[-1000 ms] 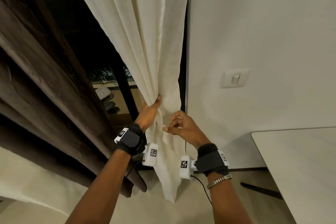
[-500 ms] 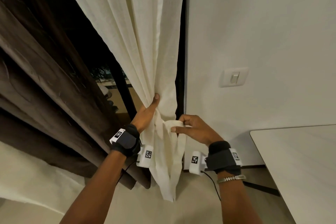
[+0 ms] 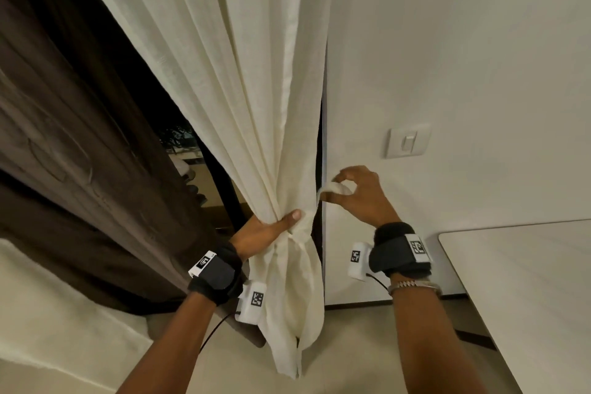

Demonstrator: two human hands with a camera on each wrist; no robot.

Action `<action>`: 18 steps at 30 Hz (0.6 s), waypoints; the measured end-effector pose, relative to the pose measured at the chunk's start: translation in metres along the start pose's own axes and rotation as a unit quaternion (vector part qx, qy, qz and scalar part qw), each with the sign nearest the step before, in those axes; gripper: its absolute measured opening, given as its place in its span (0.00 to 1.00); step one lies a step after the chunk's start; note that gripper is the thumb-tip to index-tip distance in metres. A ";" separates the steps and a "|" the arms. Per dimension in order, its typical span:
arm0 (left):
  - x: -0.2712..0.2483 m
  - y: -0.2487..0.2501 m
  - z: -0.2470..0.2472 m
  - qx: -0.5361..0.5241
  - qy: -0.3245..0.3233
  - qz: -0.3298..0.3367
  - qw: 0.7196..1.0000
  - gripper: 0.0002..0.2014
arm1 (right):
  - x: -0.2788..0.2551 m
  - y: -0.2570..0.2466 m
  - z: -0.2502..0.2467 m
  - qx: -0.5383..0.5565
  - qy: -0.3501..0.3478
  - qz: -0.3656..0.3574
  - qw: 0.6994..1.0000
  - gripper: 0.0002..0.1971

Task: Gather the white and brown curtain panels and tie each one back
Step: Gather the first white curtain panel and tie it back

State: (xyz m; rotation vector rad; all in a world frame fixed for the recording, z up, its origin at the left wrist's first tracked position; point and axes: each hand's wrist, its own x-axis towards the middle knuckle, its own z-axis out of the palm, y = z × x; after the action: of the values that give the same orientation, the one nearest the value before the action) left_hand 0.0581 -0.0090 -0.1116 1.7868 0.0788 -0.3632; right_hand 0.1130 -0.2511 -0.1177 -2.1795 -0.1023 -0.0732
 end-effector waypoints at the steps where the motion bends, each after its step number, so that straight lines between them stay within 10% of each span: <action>1: -0.001 -0.001 0.001 0.000 -0.001 -0.001 1.000 0.29 | 0.004 -0.008 0.006 -0.019 -0.009 -0.011 1.000 0.15; 12: 0.006 0.000 0.005 -0.020 0.022 0.016 0.999 0.22 | -0.008 -0.042 0.052 0.062 -0.135 -0.034 0.988 0.14; 18: 0.007 -0.001 0.007 -0.034 0.023 0.024 0.999 0.27 | -0.023 -0.032 0.046 0.206 -0.260 0.002 0.943 0.35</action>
State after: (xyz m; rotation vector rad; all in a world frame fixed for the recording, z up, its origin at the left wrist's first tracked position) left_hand 0.0634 -0.0159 -0.1164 1.7274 0.0791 -0.2824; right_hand 0.0870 -0.1964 -0.1200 -1.7300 -0.3784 0.4883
